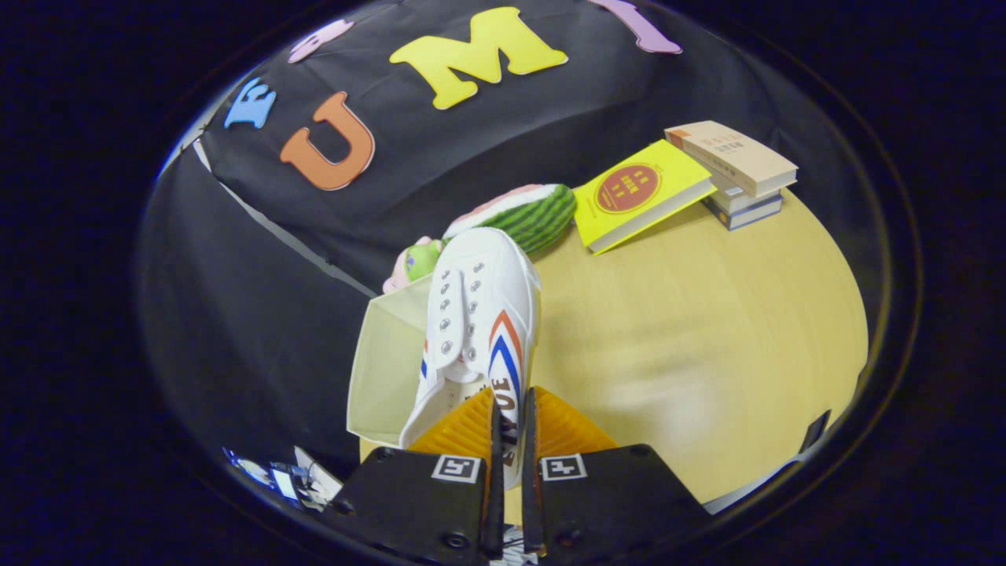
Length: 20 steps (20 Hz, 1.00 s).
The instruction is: Open the storage box then place both shoes into the box .Put the left shoe in first, then the right shoe, with the right side of both shoes facing outward in a uniform manner.
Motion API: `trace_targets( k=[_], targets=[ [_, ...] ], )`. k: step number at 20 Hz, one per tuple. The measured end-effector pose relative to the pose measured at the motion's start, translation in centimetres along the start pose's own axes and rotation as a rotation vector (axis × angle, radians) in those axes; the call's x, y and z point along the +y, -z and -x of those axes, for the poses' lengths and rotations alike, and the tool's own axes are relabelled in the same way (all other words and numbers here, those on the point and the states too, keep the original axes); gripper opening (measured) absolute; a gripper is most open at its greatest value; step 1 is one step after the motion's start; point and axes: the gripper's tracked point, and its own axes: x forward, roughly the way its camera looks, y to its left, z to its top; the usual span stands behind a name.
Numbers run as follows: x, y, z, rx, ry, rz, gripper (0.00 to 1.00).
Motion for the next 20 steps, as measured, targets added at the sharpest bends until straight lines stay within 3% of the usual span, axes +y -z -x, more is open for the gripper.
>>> trace_targets(
  k=[9,20],
  targets=[
    [9.2,2.5,-5.5,-0.025,-0.076,-0.012,0.15],
    [9.1,3.9,-11.0,-0.15,-0.016,-0.007,0.15]
  ],
)
